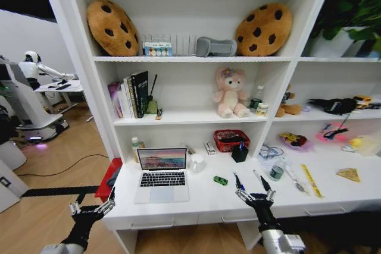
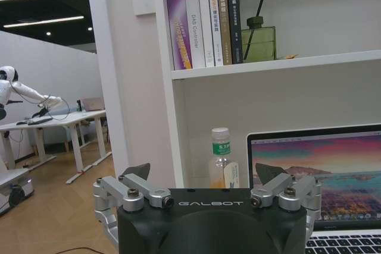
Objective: Organize the objects on the table.
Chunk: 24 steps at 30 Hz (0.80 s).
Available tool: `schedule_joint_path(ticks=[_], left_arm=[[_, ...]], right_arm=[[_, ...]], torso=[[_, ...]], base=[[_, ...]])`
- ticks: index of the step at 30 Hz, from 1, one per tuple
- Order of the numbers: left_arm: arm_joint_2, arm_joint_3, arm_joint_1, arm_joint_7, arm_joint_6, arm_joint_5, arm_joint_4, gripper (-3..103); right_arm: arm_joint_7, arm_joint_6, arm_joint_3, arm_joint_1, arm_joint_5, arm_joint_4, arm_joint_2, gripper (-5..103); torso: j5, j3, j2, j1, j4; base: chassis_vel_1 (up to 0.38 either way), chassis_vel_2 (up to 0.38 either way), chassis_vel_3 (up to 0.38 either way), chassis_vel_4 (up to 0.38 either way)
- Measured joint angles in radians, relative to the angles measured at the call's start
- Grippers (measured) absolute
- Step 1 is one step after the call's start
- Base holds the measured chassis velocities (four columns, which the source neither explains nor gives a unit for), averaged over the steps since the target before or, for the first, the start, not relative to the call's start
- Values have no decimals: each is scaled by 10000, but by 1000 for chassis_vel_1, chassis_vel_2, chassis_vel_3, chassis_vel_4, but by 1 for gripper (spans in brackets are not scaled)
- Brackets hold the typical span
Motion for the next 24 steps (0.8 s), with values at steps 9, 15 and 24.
schedule_joint_path(ticks=[9,15,24], left_arm=[[686,-412,-101,4,138,-499,-21,78],[2196,-716,-410,-161,587,-1133,65,57],[4287,-609,-1122,-336,911,-1858,787,24]], right_arm=[[-5,-22,-46,72,-137,-272,-171,100],[-84,-3,12,127,-118,-549,-340,100],[-199,212,173,-22,-206,-952,-333,100]], torso=[[3,-8,13,-28,5],[3,-2,6,-11,2],[2,-2,6,-11,5]], base=[[38,-31,-38,37],[6,-9,-9,7],[0,0,0,0]])
